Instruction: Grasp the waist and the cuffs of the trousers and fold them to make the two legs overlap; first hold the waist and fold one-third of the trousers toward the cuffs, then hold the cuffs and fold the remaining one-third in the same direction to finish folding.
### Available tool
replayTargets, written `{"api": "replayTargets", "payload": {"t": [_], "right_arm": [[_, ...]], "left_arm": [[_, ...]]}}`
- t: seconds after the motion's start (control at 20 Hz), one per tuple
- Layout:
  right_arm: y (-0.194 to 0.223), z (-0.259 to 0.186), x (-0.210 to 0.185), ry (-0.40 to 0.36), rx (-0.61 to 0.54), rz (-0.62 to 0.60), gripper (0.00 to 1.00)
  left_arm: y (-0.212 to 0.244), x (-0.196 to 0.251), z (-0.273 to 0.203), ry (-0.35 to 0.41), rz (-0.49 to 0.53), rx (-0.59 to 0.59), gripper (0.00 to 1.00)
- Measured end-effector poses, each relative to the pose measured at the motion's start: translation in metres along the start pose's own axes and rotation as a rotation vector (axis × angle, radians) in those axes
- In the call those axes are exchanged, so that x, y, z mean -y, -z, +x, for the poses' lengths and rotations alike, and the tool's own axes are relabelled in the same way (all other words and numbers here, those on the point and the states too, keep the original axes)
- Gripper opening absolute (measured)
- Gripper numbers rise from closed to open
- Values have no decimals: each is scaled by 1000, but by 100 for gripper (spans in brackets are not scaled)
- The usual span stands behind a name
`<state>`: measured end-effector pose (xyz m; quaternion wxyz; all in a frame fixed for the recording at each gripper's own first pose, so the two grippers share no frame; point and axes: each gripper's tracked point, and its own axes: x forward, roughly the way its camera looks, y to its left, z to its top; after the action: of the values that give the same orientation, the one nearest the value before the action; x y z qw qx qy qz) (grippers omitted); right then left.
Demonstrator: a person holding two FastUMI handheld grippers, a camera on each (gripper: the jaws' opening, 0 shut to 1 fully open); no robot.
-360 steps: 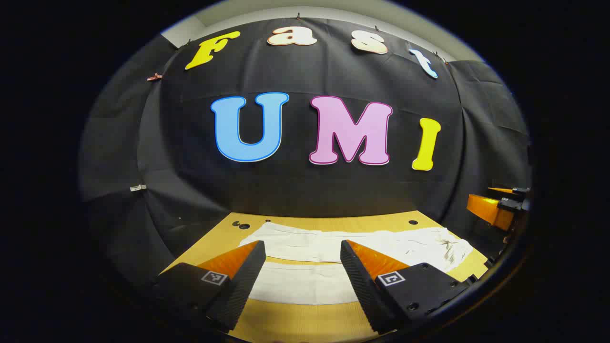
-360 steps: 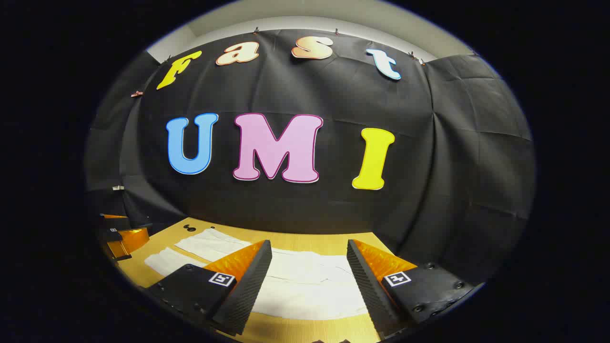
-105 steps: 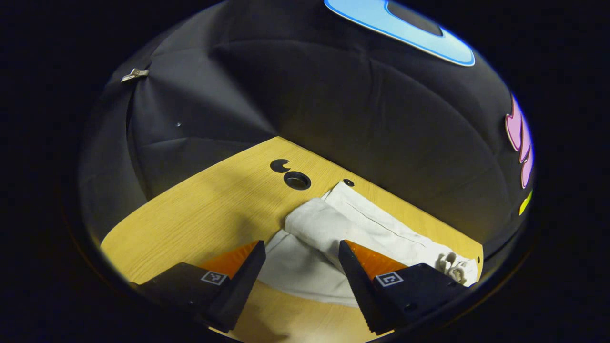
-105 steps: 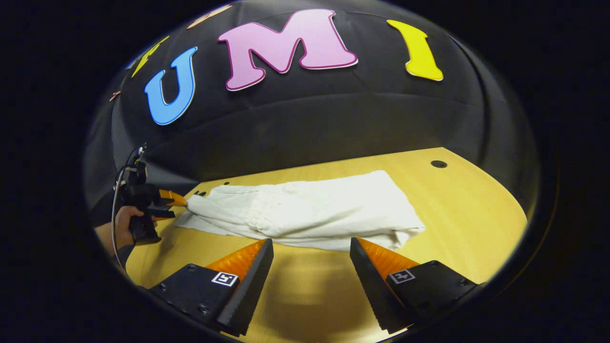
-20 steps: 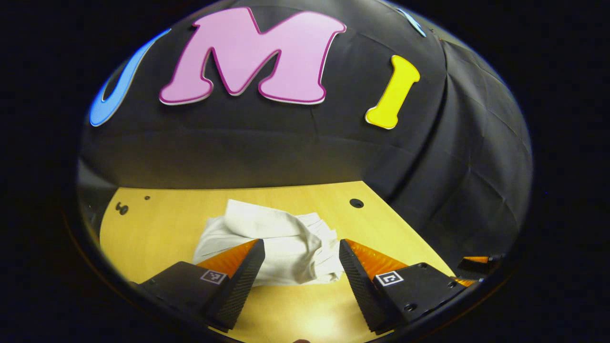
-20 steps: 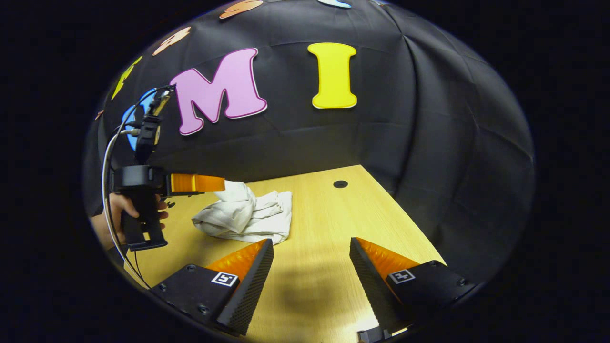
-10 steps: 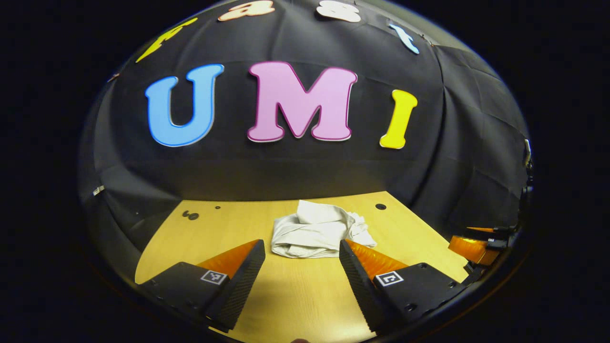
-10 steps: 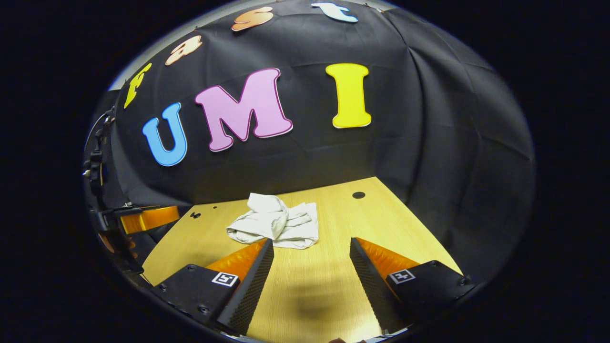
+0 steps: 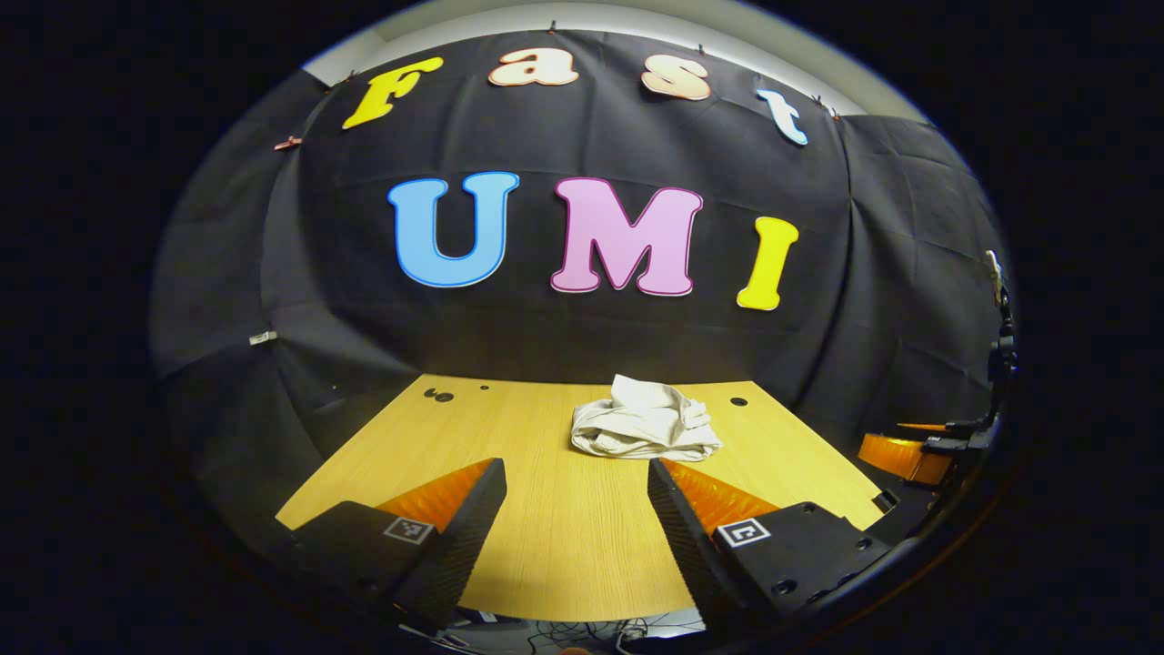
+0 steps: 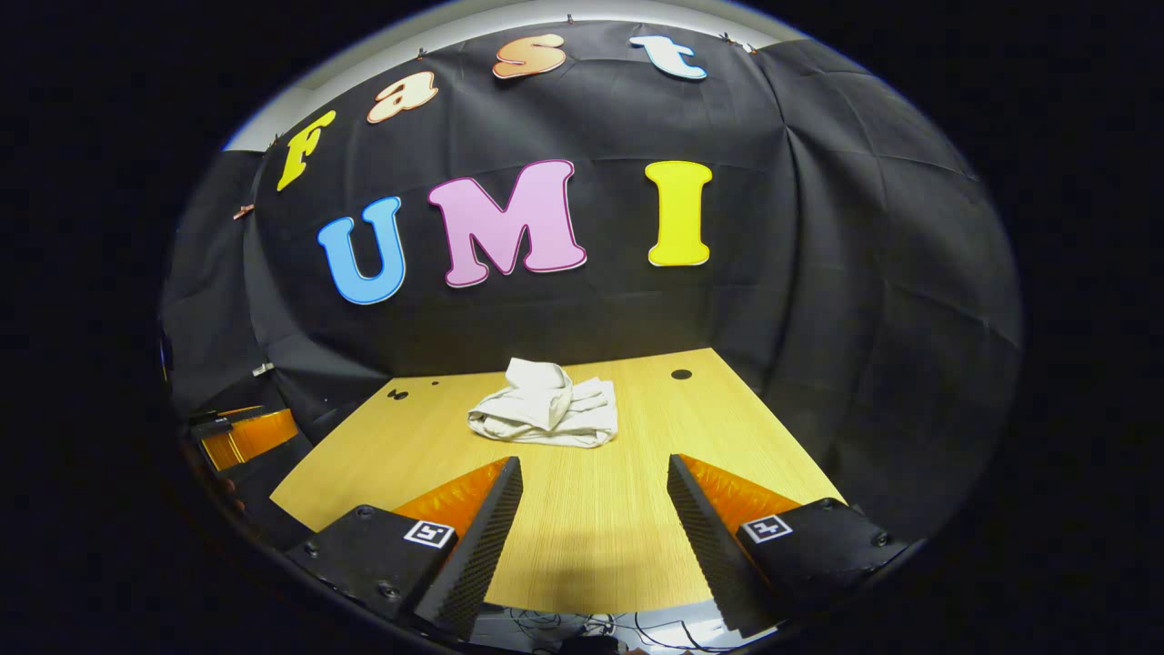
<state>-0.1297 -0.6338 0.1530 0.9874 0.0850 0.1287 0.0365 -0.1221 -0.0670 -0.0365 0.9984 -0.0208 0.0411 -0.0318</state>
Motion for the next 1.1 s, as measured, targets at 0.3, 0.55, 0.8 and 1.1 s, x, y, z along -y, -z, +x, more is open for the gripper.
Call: {"api": "replayTargets", "payload": {"t": [0.3, 0.55, 0.8, 1.1], "right_arm": [[4, -15, -6, 20, 18, 24, 98], [6, -19, -8, -1, 37, -41, 98], [3, -21, -10, -23, 57, -98, 98], [-6, -15, -3, 4, 81, -98, 98]], "left_arm": [[18, -37, -35, -20, 9, -22, 97], [21, -41, -46, -31, -32, -9, 97], [9, -43, -39, -25, -24, 21, 98], [16, -44, -26, -18, -47, -10, 97]]}}
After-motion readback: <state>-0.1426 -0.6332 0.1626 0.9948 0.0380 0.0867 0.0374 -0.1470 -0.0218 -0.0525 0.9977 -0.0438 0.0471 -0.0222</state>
